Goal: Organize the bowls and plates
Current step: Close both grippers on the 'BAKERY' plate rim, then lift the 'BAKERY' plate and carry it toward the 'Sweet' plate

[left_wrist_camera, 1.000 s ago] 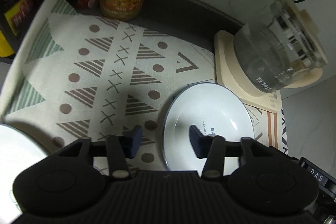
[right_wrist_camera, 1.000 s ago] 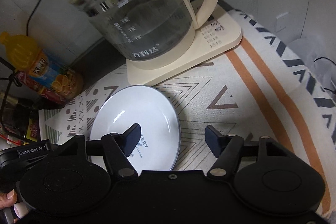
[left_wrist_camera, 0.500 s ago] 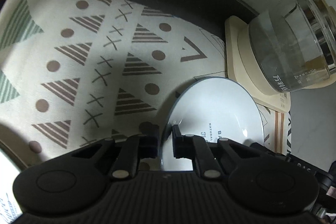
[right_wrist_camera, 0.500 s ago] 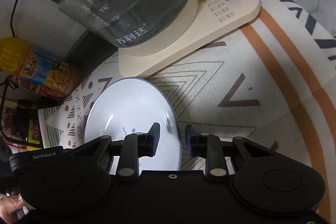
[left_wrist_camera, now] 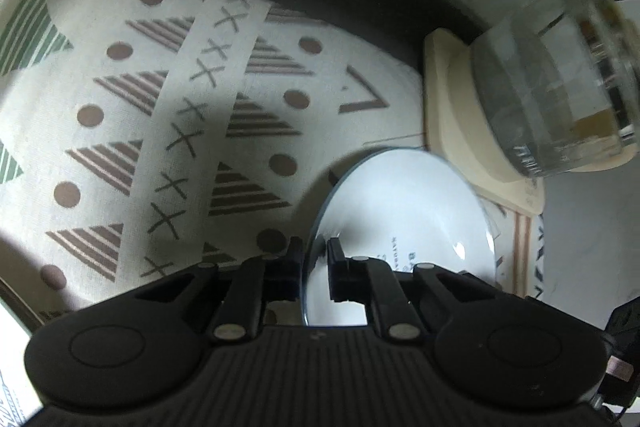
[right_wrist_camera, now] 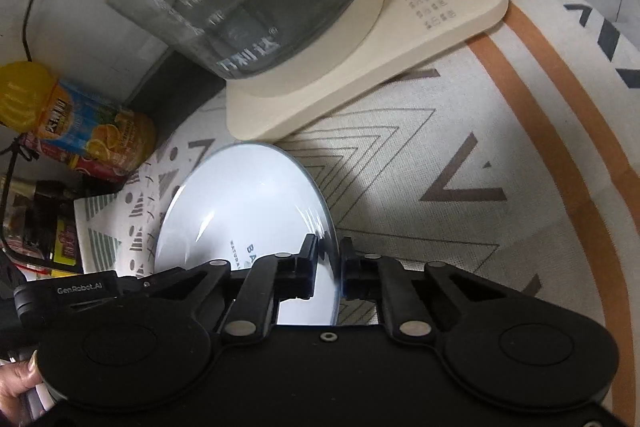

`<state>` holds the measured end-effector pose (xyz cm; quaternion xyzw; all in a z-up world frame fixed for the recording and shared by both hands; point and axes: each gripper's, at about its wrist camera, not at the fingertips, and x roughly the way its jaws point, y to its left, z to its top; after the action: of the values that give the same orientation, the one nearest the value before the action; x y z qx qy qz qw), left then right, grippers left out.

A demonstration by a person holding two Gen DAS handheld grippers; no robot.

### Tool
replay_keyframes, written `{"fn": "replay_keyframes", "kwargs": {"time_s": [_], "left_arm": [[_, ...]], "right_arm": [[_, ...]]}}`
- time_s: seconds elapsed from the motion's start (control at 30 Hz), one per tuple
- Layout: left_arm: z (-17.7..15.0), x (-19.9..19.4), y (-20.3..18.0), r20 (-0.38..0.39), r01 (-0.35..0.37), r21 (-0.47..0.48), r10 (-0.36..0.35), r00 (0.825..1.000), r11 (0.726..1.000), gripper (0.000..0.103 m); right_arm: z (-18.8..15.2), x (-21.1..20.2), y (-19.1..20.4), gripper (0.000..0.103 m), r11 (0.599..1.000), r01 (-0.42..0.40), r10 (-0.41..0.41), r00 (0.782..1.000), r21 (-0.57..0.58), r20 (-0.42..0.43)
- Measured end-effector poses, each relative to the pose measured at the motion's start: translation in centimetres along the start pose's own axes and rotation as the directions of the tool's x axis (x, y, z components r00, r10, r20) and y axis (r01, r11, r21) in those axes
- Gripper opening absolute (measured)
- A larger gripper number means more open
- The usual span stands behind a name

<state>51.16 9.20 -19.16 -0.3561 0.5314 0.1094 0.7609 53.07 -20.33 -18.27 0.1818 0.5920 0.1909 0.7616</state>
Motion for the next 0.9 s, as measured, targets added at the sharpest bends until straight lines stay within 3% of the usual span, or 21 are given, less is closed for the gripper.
{"fn": "replay_keyframes", "kwargs": {"time_s": [0.5, 0.9], "left_arm": [[1.0, -5.2, 0.1, 0.099, 0.076, 0.004, -0.076, 0.992, 0.997, 0.009], [-0.4, -10.4, 2.3, 0.168, 0.111, 0.002, -0.11, 0.98, 0.994, 0.009]], "right_arm": [[0.8, -4.1, 3.9, 0.009, 0.996, -0.066, 0.073, 0.992, -0.063, 0.106], [-1.8, -7.3, 8.2, 0.009, 0.989, -0.081, 0.099, 0.985, -0.128, 0.143]]}}
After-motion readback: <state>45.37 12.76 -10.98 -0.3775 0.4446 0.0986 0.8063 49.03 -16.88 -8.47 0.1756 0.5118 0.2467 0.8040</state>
